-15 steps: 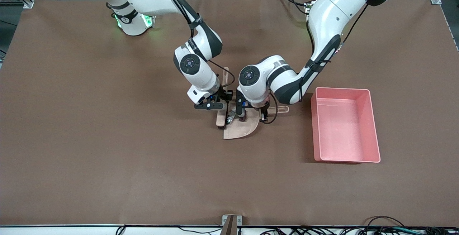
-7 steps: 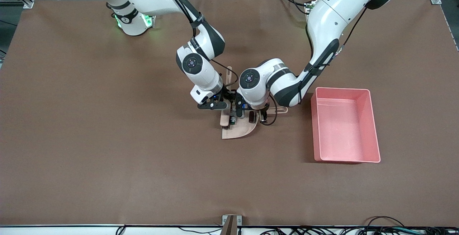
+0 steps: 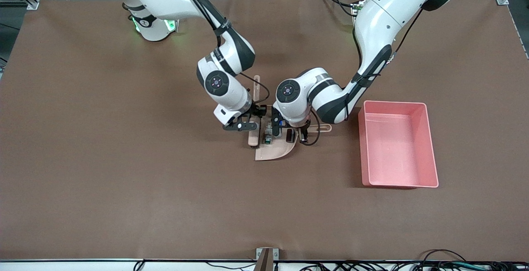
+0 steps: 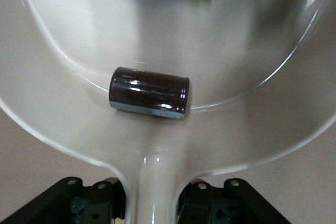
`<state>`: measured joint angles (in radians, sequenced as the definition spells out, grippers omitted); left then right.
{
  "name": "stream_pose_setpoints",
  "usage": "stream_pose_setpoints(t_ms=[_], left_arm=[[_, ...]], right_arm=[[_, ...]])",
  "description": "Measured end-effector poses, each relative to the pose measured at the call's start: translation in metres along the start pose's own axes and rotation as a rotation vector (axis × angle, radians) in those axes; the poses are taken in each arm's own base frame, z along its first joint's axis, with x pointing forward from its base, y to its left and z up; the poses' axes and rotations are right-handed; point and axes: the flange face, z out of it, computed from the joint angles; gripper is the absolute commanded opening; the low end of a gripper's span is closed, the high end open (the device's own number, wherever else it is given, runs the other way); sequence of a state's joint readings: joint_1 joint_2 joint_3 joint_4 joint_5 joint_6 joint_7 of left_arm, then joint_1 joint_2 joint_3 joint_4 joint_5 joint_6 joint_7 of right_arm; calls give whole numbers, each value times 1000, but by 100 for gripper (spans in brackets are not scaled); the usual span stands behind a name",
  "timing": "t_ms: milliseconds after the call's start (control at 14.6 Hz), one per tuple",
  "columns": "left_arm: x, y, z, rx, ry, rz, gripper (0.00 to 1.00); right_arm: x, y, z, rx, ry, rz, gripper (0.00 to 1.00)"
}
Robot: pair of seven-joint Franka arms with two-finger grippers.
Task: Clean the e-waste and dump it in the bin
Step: 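Sweep the switch and capacitor into the dustpan with the right gripper's brush, then put the brush down with the right gripper and withdraw it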
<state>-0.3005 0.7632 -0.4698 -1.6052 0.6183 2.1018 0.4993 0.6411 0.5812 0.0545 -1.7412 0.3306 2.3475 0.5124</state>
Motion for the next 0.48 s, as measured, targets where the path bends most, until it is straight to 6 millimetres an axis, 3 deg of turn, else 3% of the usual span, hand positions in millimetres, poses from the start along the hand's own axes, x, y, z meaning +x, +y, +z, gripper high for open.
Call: stream_pose_setpoints(t_ms=[274,479], left_arm=[[-6,-11,2,26,63,11,1],[-13,-17,11,49,140,3,1]], right_arm=[[29,35,-54,-5,-44,32,2],[50,73,-93,-59,-15,33,1]])
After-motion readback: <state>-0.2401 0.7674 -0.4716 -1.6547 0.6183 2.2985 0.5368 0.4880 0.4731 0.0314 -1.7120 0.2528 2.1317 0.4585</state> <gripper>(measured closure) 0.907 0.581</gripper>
